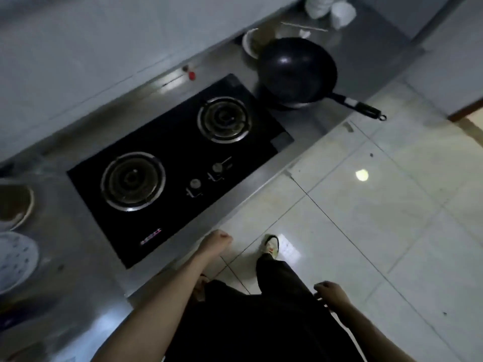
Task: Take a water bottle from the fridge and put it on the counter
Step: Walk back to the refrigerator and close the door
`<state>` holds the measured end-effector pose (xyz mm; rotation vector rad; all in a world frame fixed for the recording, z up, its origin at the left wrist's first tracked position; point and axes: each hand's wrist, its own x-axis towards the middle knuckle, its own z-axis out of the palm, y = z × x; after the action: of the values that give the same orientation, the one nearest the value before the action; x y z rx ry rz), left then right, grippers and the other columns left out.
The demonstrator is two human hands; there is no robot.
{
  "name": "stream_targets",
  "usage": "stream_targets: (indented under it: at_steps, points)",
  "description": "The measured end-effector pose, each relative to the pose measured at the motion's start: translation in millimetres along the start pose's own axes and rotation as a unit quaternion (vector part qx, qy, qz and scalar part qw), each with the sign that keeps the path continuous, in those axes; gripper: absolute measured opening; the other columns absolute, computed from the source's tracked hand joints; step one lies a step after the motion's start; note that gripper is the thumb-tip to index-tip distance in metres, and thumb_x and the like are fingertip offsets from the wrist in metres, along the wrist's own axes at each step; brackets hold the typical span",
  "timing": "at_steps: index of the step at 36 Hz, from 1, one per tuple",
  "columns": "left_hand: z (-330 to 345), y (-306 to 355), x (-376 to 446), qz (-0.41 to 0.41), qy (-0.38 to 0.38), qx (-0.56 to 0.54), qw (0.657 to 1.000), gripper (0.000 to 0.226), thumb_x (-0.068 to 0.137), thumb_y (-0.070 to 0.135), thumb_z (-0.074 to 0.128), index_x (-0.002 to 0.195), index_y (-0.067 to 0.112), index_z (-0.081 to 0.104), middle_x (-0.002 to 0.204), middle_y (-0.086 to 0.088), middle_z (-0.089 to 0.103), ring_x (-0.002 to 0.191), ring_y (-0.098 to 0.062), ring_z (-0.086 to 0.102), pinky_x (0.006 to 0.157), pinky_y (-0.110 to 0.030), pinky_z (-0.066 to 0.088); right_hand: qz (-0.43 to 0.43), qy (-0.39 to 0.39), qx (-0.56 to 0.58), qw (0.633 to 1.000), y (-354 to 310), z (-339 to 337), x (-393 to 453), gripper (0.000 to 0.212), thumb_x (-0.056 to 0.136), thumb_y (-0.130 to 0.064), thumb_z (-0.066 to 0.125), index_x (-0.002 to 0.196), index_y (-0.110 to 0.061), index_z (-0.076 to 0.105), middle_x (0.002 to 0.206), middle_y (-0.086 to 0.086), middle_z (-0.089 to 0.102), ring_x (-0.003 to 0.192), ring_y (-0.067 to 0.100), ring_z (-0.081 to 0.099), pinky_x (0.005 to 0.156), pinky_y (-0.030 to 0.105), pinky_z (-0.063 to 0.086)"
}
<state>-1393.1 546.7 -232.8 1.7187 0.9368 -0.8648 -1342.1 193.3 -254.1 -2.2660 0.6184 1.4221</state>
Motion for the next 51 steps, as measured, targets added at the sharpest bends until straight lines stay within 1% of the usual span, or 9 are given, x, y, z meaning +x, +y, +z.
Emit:
stream_targets:
  at_steps: [3, 7, 12, 19, 22, 28, 32, 44, 51]
  points:
    - [30, 53, 21, 0.013, 0.013, 0.010, 1.000, 0.012, 0.096, 0.015, 0.052, 0.086, 0.012, 0.058, 0.086, -0.012, 0.058, 0.083, -0.022, 0.055, 0.075, -0.031, 0.036, 0.014, 0.001, 0.028, 1.000, 30, -34, 25, 0.021, 0.096, -0.014, 0.055, 0.101, 0.001, 0.070, 0.085, 0.011, 0.073, 0.066, 0.027, 0.063, 0.053, 0.024, 0.040]
    - [80, 107, 47, 0.007, -0.022, 0.069, 0.997, 0.009, 0.101, 0.020, 0.053, 0.093, 0.017, 0.057, 0.090, -0.006, 0.060, 0.085, -0.018, 0.059, 0.077, -0.029, 0.039, 0.020, -0.002, 0.036, 0.999, 58, -90, 63, 0.033, 0.102, -0.020, 0.050, 0.125, -0.009, 0.069, 0.130, 0.013, 0.066, 0.121, 0.027, 0.061, 0.085, 0.025, 0.048]
    - [126, 161, 77, -0.023, -0.049, 0.135, 0.989, 0.024, 0.104, 0.012, 0.055, 0.081, 0.011, 0.056, 0.089, -0.015, 0.056, 0.089, -0.019, 0.052, 0.077, -0.029, 0.034, 0.105, -0.022, 0.193, 0.975, 70, -184, 103, 0.019, 0.098, -0.009, 0.051, 0.107, 0.004, 0.062, 0.082, 0.017, 0.061, 0.059, 0.024, 0.052, 0.057, 0.027, 0.039]
    - [144, 240, 112, -0.094, -0.033, 0.150, 0.984, 0.018, 0.109, 0.011, 0.051, 0.106, -0.001, 0.064, 0.092, -0.018, 0.061, 0.084, -0.026, 0.057, 0.068, -0.030, 0.039, 0.005, -0.013, 0.255, 0.967, 18, -329, 139, 0.022, 0.099, -0.013, 0.051, 0.110, 0.000, 0.064, 0.089, 0.014, 0.064, 0.069, 0.025, 0.054, 0.059, 0.028, 0.041]
    - [158, 282, 136, -0.128, -0.035, 0.151, 0.980, 0.020, 0.109, 0.008, 0.050, 0.098, -0.003, 0.062, 0.093, -0.020, 0.059, 0.087, -0.029, 0.056, 0.079, -0.036, 0.037, -0.034, 0.007, 0.275, 0.961, -2, -385, 163, 0.023, 0.097, -0.019, 0.051, 0.108, -0.005, 0.066, 0.091, 0.009, 0.068, 0.072, 0.023, 0.058, 0.064, 0.031, 0.045]
    - [209, 397, 199, -0.135, -0.042, 0.216, 0.966, 0.036, 0.106, 0.006, 0.050, 0.070, 0.009, 0.050, 0.065, -0.009, 0.049, 0.057, -0.018, 0.044, 0.060, -0.025, 0.025, -0.035, 0.032, 0.285, 0.957, -3, -481, 226, 0.025, 0.095, -0.023, 0.050, 0.104, -0.007, 0.067, 0.097, 0.011, 0.074, 0.072, 0.020, 0.060, 0.065, 0.032, 0.048]
    - [264, 518, 235, -0.123, -0.063, 0.221, 0.965, 0.028, 0.106, 0.010, 0.048, 0.078, 0.011, 0.052, 0.075, -0.009, 0.055, 0.063, -0.018, 0.049, 0.066, -0.027, 0.030, 0.030, 0.015, 0.253, 0.967, 33, -541, 259, 0.022, 0.094, -0.017, 0.049, 0.092, -0.003, 0.066, 0.084, 0.013, 0.068, 0.069, 0.024, 0.055, 0.064, 0.032, 0.044]
    - [450, 935, 298, 0.117, -0.136, 0.264, 0.948, 0.025, 0.099, 0.026, 0.053, 0.103, 0.011, 0.072, 0.108, -0.012, 0.077, 0.104, -0.031, 0.073, 0.079, -0.030, 0.045, 0.121, 0.030, 0.326, 0.937, 118, -761, 327, 0.019, 0.095, -0.016, 0.052, 0.098, -0.005, 0.067, 0.083, 0.010, 0.070, 0.066, 0.023, 0.059, 0.061, 0.030, 0.045]
    - [530, 1076, 340, 0.161, -0.121, 0.234, 0.951, 0.025, 0.099, 0.036, 0.056, 0.112, 0.019, 0.070, 0.113, -0.005, 0.076, 0.108, -0.023, 0.073, 0.095, -0.041, 0.055, 0.129, -0.001, 0.286, 0.950, 121, -895, 417, 0.021, 0.093, -0.013, 0.053, 0.101, 0.000, 0.066, 0.084, 0.012, 0.069, 0.067, 0.025, 0.060, 0.060, 0.028, 0.045]
